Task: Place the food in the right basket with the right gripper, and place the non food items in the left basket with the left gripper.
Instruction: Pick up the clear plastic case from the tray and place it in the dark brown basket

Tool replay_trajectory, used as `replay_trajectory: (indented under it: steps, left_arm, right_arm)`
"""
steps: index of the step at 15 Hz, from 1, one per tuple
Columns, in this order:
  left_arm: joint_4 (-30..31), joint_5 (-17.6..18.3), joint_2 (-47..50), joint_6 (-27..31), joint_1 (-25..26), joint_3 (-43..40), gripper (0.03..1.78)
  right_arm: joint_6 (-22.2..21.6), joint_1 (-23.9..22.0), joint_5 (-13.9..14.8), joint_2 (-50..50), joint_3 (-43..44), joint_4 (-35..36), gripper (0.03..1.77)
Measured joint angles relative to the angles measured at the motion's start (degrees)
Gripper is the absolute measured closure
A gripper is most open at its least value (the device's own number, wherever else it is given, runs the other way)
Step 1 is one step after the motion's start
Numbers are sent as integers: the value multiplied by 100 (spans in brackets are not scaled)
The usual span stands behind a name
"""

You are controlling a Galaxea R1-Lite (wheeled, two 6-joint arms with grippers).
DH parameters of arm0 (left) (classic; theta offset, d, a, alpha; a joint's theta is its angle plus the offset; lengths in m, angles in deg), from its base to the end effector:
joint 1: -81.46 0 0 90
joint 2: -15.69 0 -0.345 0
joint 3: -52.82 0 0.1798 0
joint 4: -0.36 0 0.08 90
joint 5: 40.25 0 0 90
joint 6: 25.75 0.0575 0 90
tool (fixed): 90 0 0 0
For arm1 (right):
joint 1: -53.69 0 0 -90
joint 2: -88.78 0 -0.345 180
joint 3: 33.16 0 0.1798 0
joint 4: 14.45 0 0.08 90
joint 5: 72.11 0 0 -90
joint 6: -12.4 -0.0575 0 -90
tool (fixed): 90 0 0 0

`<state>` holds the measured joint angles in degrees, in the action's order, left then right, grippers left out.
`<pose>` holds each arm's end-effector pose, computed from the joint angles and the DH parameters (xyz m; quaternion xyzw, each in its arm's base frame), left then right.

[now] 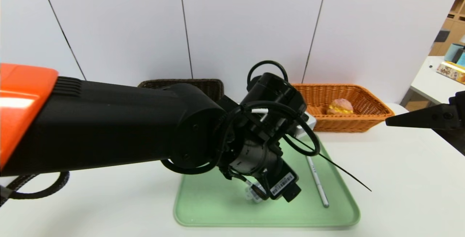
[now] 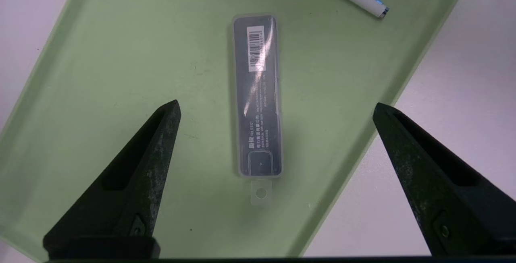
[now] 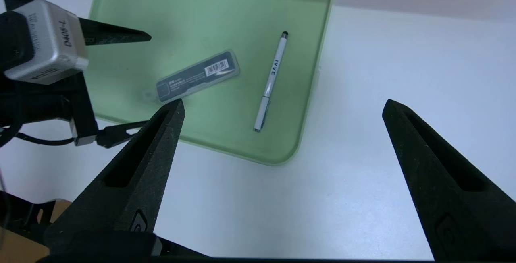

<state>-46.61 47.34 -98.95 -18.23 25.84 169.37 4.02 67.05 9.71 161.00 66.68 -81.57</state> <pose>0.2395 -0.3458 0.2223 0.2396 0.3072 -0.4347 0.8119 0.1534 0.0448 0.3248 0.0523 0.3495 0.1507 0.9232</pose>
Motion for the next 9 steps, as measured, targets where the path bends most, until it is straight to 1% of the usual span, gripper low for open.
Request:
replay_trajectory:
  steps: [2,3,4,9]
  left_arm:
    - [40,-339,-234,-118,11,43,12]
    - [41,-402,-317,-223,22,84,12]
    - [46,-411,-388,-347,29,127,12]
    - [41,-425,-645,-557,44,146,12]
  right_arm:
    - [-2,-16,-6,-11,-105,0,11]
    - [-9,-17,-9,-15,-140,0,11]
    - [-9,-20,-9,-15,-168,2,11]
    - [-11,-20,-6,-34,-197,5,11]
